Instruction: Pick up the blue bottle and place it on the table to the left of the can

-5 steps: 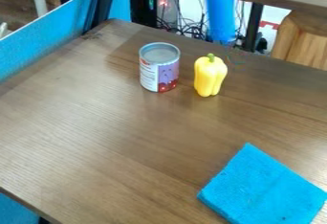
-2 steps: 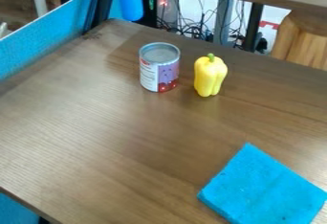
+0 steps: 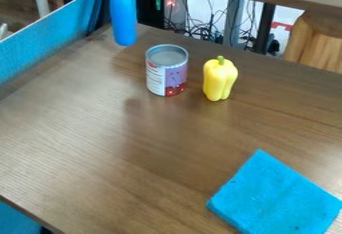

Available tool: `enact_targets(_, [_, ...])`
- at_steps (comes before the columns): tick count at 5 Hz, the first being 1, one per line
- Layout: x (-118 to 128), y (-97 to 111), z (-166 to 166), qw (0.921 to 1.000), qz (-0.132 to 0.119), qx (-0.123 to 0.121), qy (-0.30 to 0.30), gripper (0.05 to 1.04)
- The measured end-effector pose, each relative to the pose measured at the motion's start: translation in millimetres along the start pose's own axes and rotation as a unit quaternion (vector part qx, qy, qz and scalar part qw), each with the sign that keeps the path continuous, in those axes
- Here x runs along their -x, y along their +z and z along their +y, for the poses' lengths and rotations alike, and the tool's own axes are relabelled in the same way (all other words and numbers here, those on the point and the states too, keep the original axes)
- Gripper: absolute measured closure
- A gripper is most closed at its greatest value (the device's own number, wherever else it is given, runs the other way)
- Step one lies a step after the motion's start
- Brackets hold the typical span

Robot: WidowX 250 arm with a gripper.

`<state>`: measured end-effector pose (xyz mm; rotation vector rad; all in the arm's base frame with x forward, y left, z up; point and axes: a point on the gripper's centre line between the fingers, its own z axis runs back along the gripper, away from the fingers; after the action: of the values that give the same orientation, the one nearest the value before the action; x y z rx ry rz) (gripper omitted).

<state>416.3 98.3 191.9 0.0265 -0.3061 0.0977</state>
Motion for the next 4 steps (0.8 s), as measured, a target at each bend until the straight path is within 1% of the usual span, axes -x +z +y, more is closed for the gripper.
enact_targets(1, [0, -15, 3, 0.9999, 0.011, 0.000, 0.002, 0.714])
enact_targets(2, [0, -23, 9, 0.9999, 0.012, -0.009, 0.007, 0.714])
enact_targets(3, [3, -39, 21, 0.9995, 0.021, -0.017, 0.017, 0.714])
enact_targets(4, [7, -50, 24, 0.9993, 0.019, -0.023, 0.020, 0.714])
